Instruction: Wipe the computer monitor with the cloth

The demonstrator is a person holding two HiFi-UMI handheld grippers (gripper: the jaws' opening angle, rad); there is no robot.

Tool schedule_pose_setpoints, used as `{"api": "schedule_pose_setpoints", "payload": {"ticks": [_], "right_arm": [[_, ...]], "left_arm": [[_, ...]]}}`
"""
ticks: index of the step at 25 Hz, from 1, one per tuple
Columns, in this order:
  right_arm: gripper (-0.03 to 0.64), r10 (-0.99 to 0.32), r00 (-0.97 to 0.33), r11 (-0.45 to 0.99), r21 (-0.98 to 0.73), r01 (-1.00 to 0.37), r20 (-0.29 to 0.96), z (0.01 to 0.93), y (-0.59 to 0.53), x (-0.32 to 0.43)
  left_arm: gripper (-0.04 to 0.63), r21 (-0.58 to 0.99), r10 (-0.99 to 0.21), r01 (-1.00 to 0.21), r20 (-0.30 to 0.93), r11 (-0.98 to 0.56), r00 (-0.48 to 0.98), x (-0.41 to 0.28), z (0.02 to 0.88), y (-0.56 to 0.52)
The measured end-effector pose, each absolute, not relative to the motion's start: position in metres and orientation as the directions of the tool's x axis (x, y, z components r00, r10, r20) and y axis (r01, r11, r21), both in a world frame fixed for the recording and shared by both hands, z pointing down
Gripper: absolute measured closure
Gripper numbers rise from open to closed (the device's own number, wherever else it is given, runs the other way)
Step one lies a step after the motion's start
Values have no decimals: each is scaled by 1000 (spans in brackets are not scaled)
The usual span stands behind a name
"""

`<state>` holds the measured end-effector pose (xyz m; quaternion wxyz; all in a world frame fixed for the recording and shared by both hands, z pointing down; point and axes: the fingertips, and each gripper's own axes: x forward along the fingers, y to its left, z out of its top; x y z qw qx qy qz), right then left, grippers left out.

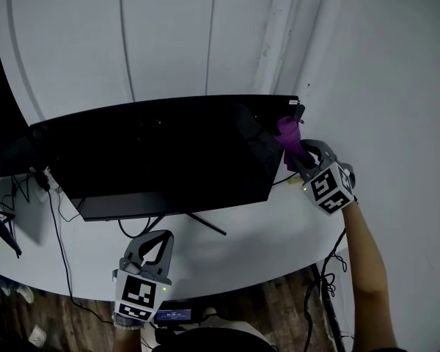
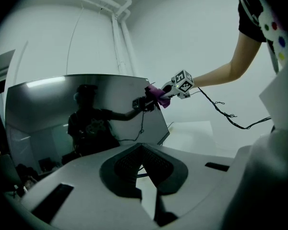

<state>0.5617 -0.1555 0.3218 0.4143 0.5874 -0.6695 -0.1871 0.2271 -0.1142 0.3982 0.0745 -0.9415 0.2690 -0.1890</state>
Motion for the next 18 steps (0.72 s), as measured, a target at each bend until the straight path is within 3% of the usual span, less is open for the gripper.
{"api": "schedule_pose_setpoints", "payload": {"ticks": [18], "right_arm": [[549, -887, 3, 277, 538, -796, 462, 436, -137, 551]], "left_arm": [[589, -231, -593, -546, 331, -805, 734, 203, 407, -108]]}}
